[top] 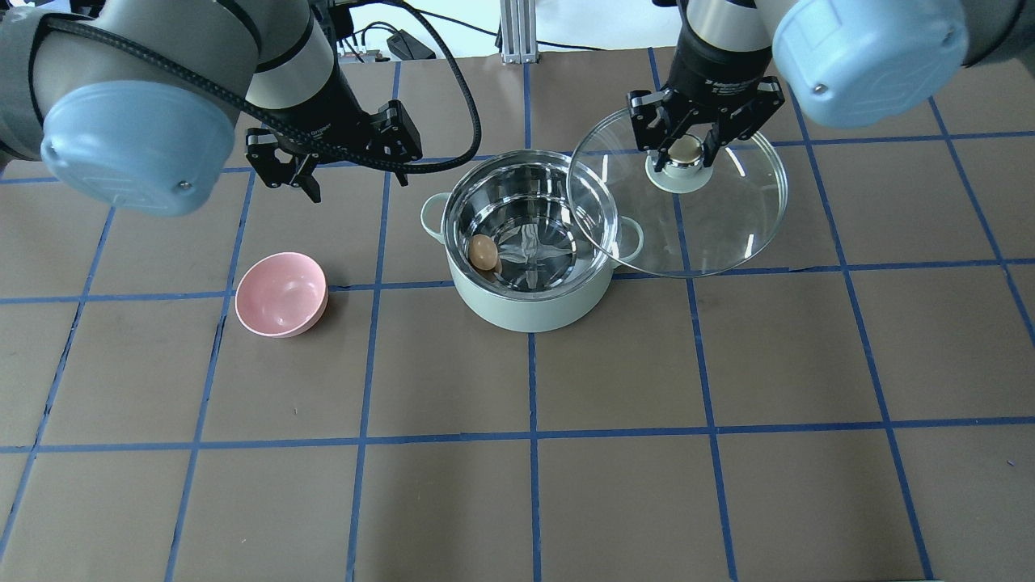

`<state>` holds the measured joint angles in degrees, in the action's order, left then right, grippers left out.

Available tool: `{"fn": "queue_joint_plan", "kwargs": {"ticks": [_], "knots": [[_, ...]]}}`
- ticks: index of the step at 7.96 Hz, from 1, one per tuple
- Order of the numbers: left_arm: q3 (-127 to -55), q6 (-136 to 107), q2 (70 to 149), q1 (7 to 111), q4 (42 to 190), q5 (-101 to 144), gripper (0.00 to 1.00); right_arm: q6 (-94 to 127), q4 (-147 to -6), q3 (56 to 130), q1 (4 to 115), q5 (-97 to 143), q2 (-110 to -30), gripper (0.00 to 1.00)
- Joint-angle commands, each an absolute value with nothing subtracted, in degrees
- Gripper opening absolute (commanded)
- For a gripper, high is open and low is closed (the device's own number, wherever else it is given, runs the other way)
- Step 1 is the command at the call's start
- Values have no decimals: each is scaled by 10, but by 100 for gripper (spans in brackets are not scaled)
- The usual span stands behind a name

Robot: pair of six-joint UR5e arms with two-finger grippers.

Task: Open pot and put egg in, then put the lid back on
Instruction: 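Lift the glass lid with the right gripper and carry it over the pot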

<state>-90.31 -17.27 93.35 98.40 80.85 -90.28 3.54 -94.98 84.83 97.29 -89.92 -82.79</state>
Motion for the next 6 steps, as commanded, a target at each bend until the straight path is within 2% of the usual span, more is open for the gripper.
{"fn": "queue_joint_plan", "kwargs": {"ticks": [1, 6], "knots": [[-903, -62, 919, 964, 822, -905, 100, 113, -991, 843, 1027, -897, -800, 0], [-911, -128, 918, 949, 819, -904, 100, 175, -1006, 796, 1103, -898, -731, 0]]}}
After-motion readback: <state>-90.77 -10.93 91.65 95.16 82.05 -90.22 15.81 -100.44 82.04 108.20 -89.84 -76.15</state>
